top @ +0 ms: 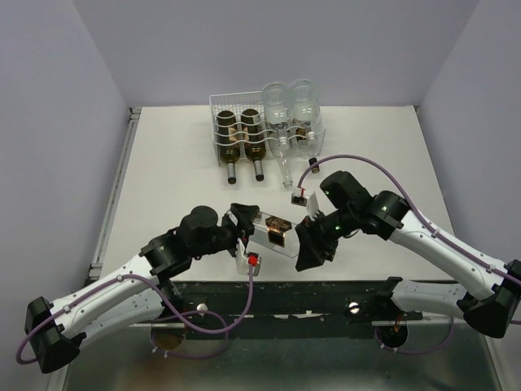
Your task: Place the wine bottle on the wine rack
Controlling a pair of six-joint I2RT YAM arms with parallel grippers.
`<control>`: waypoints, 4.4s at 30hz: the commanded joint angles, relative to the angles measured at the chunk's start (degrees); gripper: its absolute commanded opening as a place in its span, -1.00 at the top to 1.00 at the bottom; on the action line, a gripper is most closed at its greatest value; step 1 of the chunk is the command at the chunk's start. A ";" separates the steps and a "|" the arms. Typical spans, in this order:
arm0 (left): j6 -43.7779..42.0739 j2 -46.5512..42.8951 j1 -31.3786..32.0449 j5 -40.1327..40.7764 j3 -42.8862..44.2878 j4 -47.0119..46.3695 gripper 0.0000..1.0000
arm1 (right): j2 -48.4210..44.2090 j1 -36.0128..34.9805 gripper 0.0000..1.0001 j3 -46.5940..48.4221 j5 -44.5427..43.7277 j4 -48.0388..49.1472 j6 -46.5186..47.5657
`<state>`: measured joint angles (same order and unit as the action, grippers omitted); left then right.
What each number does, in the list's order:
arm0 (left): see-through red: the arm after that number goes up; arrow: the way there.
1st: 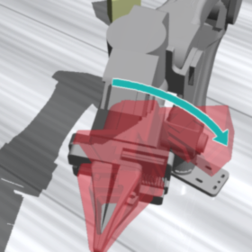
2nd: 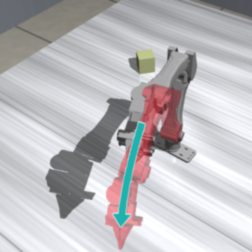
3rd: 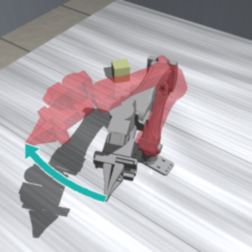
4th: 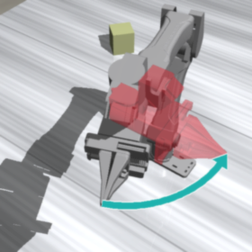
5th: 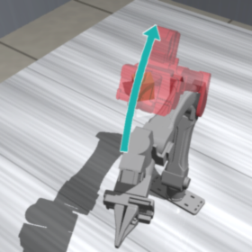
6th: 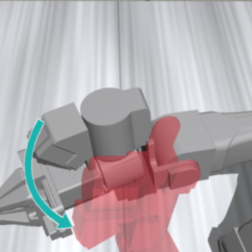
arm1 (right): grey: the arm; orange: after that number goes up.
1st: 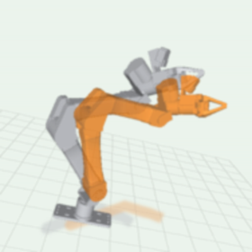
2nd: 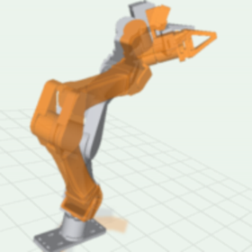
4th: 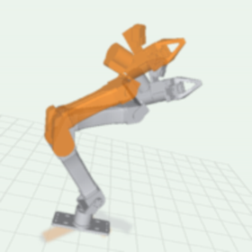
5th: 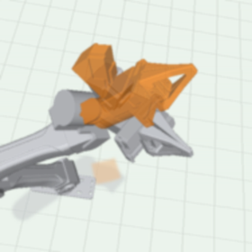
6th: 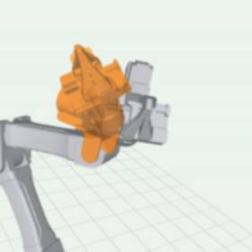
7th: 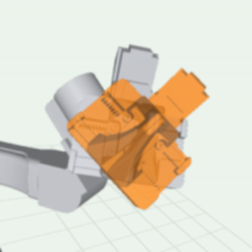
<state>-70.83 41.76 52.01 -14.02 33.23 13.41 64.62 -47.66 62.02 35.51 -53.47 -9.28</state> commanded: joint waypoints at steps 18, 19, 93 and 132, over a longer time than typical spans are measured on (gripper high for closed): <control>7.28 -0.01 0.64 -3.21 1.40 -13.14 1.00 | 0.51 -1.65 0.99 -1.99 -5.44 2.23 -3.82; 7.54 -0.01 0.64 -3.12 1.40 -13.06 0.92 | 0.51 -1.65 0.99 -1.73 -6.49 2.49 -4.08; 80.58 -13.63 0.73 28.61 30.41 13.49 -0.98 | 36.71 0.11 0.99 31.58 -60.56 50.75 -9.79; 87.44 2.45 -0.86 51.29 36.99 28.60 -0.98 | 60.71 6.17 0.99 47.75 -54.50 46.88 -16.56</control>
<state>17.63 44.23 51.70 36.25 69.54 41.45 124.29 -42.33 104.22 -18.06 -13.47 -24.58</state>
